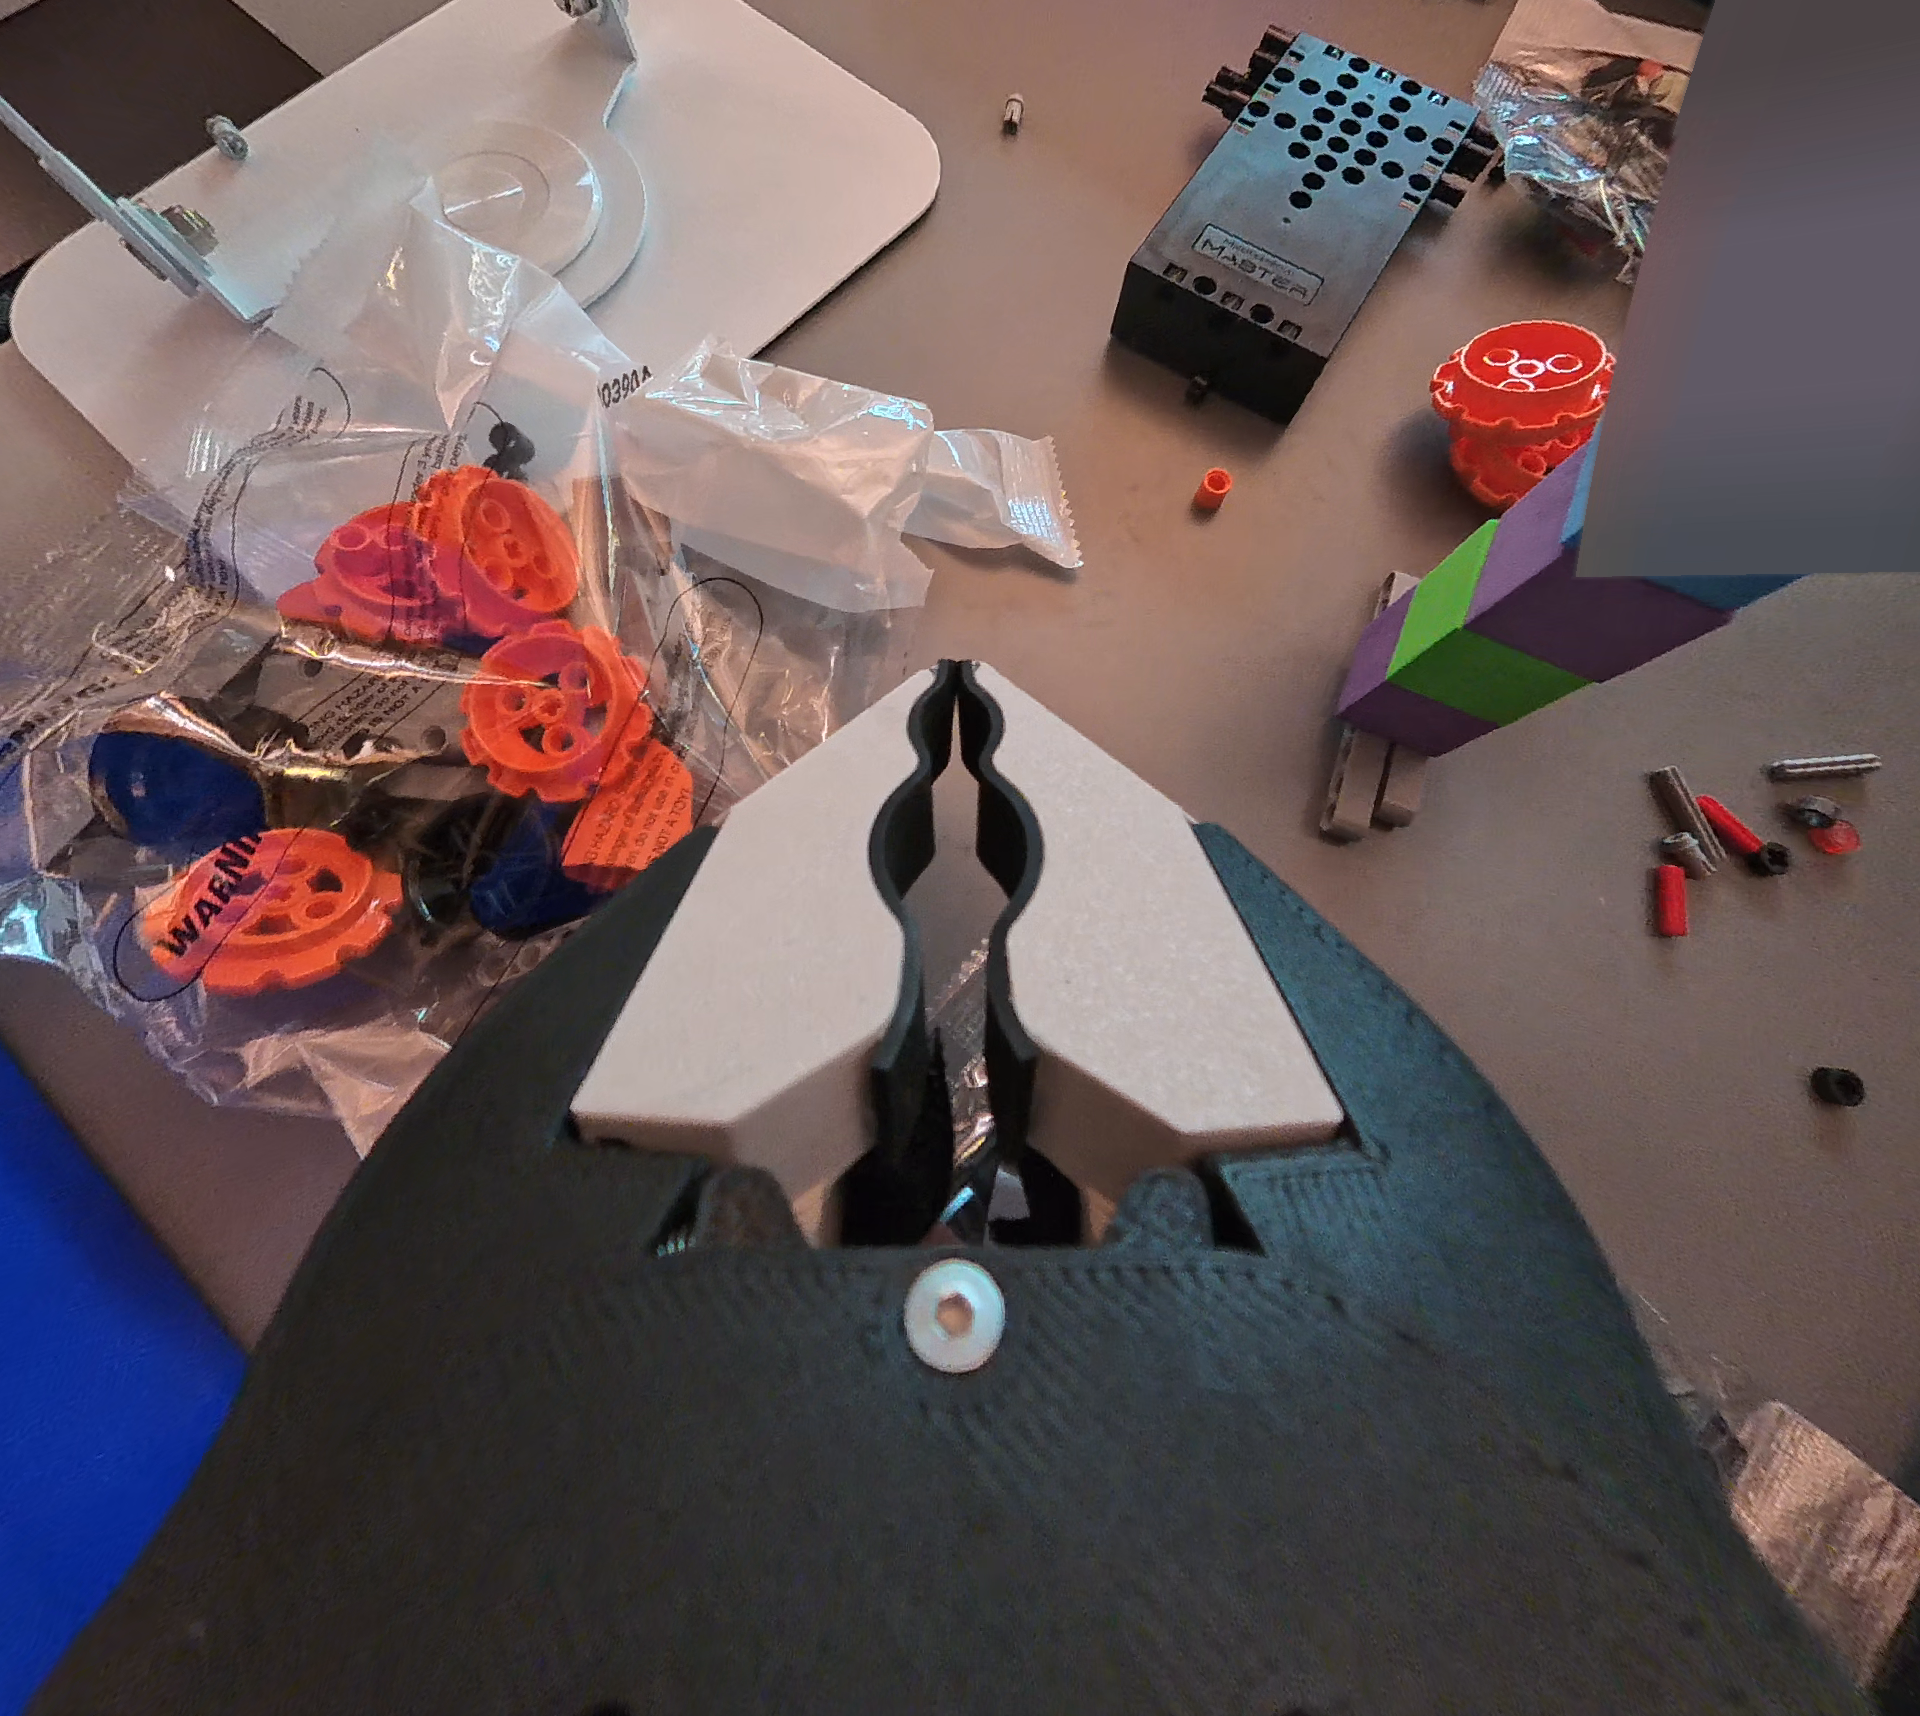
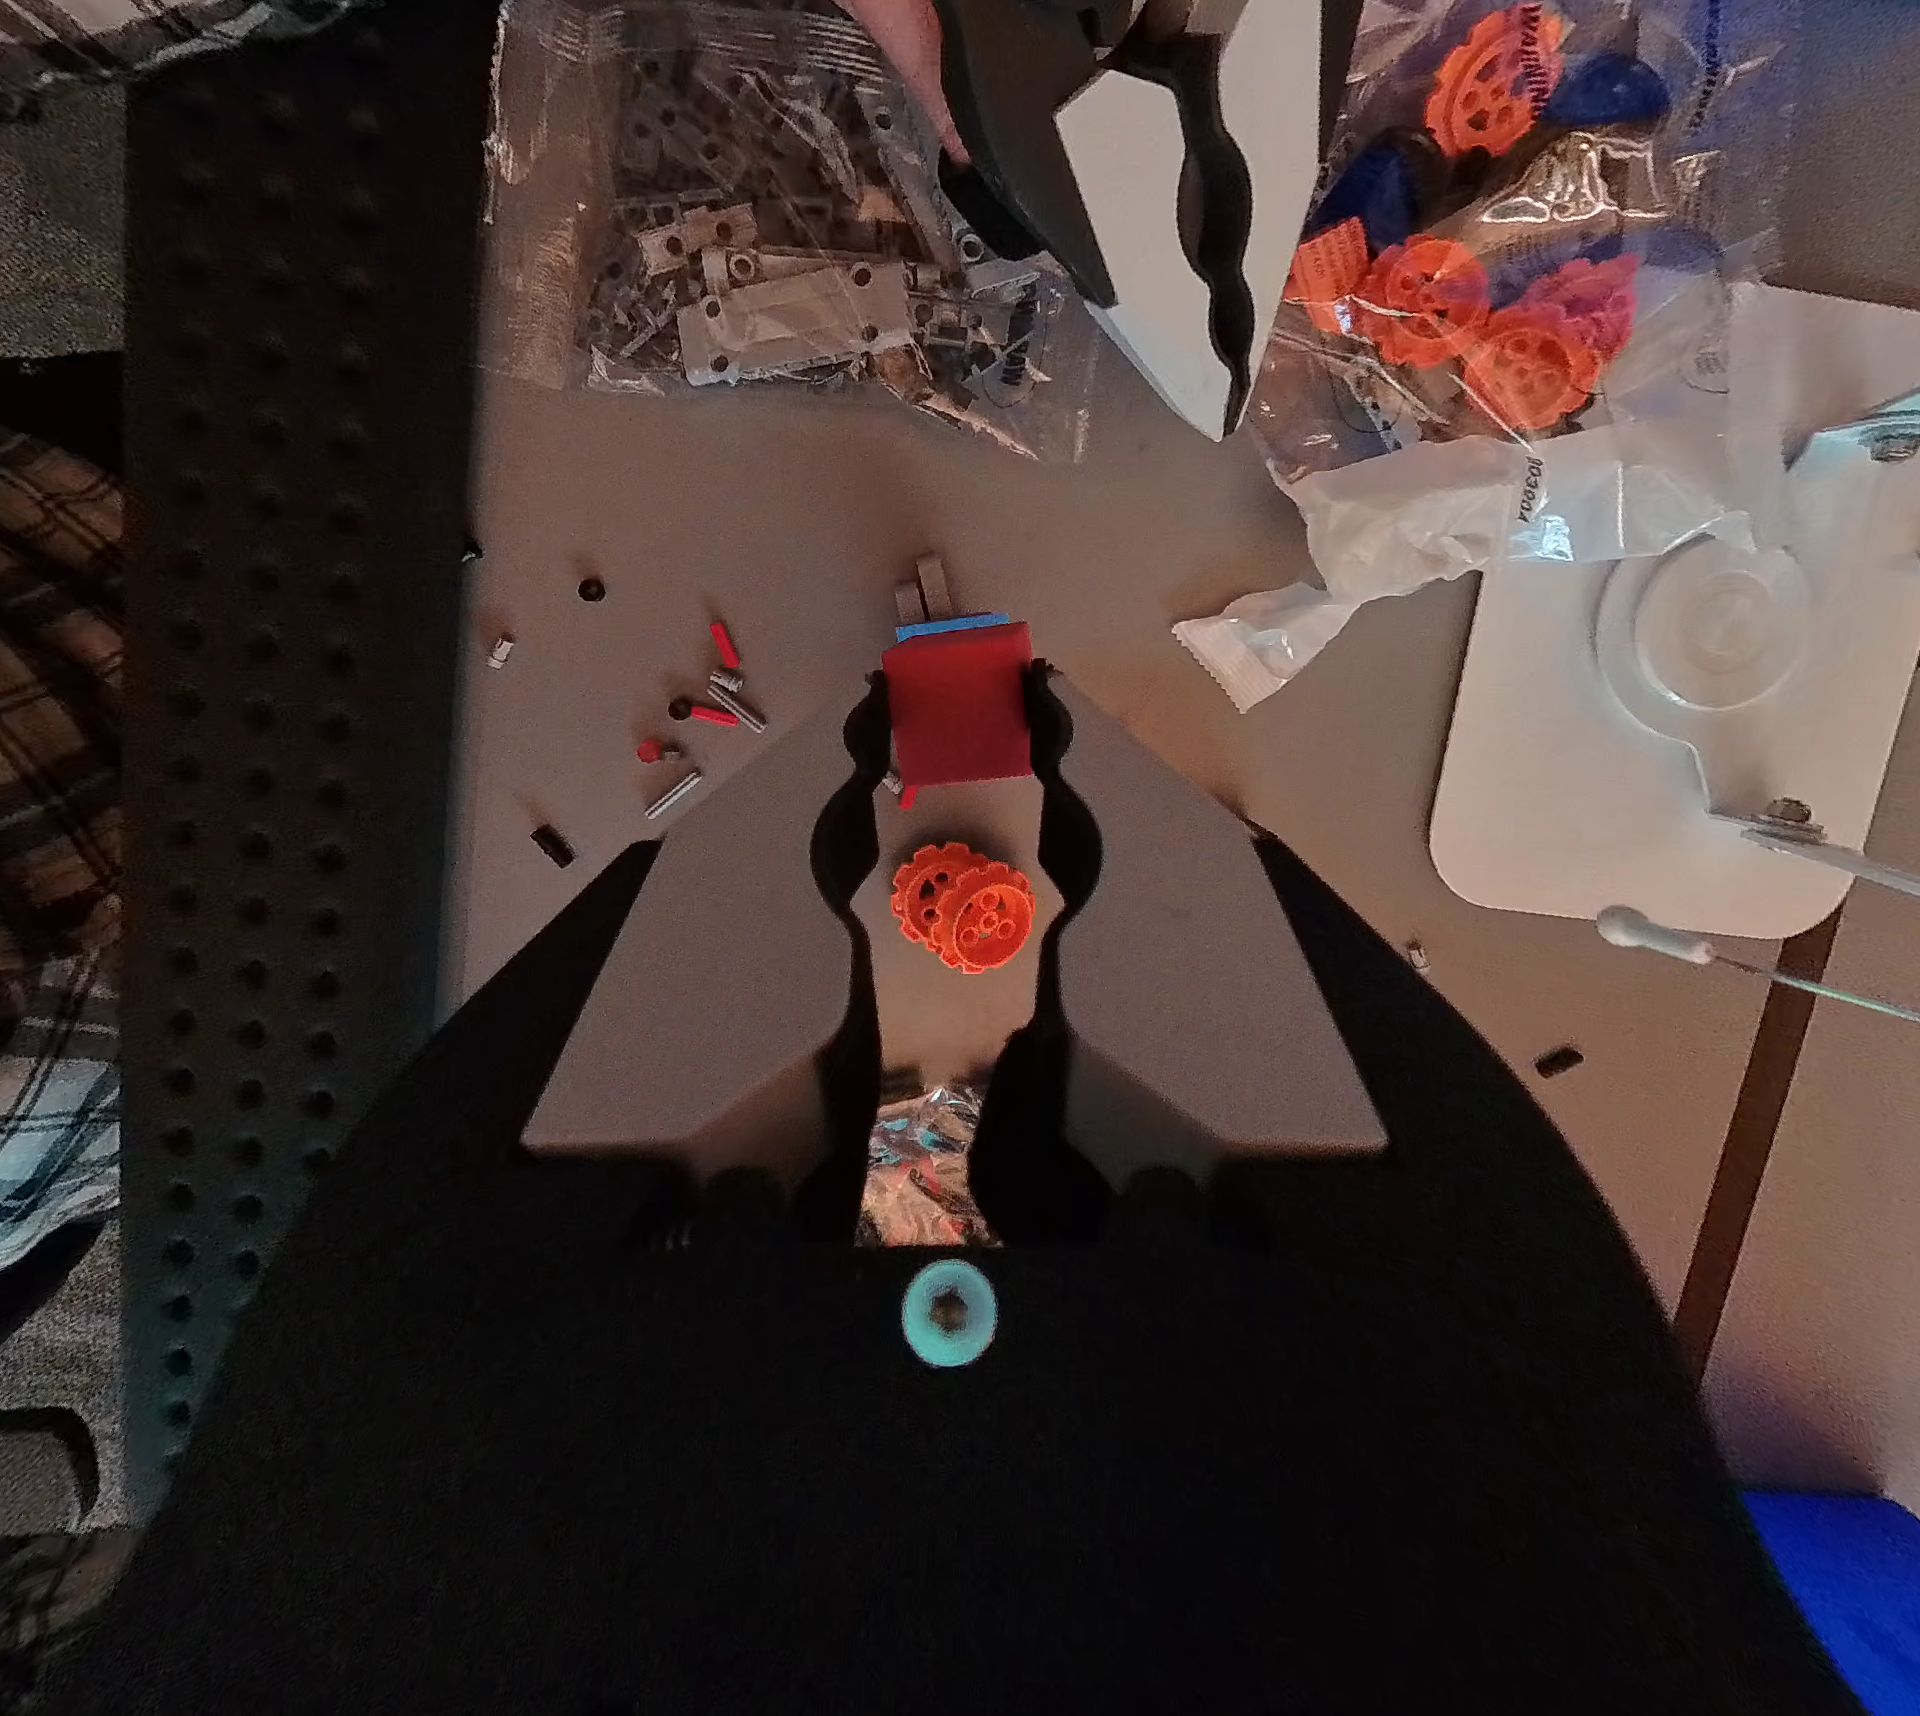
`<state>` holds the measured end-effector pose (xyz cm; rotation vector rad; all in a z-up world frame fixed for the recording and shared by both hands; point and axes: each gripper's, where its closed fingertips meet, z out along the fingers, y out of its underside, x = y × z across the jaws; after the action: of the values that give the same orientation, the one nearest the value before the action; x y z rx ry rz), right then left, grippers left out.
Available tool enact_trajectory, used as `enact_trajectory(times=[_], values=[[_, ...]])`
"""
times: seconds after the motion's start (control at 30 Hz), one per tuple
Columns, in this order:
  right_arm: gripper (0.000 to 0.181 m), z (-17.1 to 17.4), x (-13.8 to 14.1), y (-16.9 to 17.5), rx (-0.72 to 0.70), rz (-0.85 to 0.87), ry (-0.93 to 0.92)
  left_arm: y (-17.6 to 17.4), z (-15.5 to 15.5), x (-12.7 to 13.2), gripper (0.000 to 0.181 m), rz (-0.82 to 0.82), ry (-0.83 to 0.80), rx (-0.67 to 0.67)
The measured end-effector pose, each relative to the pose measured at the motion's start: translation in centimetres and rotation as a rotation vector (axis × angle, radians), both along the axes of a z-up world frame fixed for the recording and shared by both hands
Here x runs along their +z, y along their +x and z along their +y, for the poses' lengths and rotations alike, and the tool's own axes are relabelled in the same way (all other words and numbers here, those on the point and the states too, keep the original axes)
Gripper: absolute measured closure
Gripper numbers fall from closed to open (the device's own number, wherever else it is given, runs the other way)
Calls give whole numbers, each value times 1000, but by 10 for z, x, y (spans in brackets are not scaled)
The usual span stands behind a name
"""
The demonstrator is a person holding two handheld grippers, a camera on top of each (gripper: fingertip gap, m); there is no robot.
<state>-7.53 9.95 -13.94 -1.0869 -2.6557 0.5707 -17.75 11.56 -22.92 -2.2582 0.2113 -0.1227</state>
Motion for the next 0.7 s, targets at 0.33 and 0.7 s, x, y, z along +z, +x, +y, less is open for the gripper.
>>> enact_trajectory(times=[0.33, 0.7], values=[[157, -4, -12, 0, 35, -40, 26, 1, 0, 1, 181, 1, 2, -3], [156, -7, -10, 0, 39, -63, 2, 1, 0, 0, 181, 0, -2, -4]])
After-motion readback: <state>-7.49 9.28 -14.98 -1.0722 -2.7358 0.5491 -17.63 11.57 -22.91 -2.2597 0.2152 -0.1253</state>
